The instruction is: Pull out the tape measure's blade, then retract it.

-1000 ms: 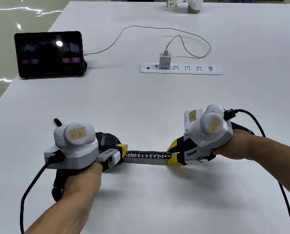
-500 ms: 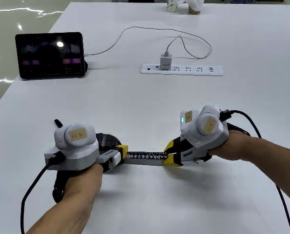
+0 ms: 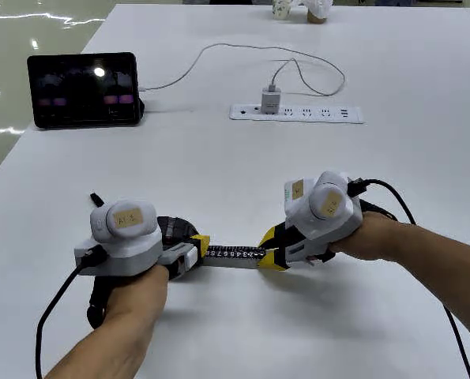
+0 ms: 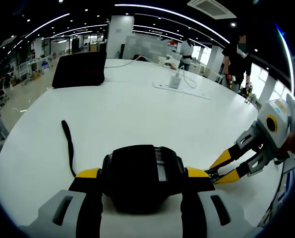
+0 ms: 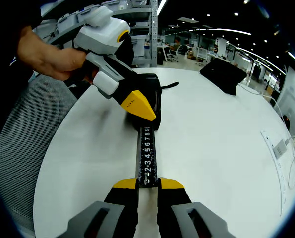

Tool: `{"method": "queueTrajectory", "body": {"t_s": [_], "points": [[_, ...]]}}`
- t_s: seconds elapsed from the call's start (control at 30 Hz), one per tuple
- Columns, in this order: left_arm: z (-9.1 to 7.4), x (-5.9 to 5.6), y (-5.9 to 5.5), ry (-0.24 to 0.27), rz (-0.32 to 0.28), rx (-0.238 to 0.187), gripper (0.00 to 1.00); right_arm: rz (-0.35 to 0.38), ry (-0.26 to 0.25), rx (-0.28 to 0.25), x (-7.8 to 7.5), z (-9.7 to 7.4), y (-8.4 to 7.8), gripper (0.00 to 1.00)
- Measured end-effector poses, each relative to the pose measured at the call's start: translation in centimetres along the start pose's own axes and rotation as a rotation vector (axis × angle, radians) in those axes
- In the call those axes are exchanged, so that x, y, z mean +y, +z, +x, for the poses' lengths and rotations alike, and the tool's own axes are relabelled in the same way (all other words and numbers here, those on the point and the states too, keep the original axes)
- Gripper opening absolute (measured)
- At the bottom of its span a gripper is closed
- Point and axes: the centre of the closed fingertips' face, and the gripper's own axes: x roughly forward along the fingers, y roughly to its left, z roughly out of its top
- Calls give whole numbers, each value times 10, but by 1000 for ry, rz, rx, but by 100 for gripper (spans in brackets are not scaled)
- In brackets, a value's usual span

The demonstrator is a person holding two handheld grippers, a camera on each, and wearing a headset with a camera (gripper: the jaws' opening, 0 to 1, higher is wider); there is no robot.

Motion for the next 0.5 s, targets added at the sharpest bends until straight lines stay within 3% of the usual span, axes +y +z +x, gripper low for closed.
{"method": "queueTrajectory", "body": {"t_s": [0.5], "points": [[1,1,0,-1,-2,1,59,-6,4,-13,0,10,11,11]]}}
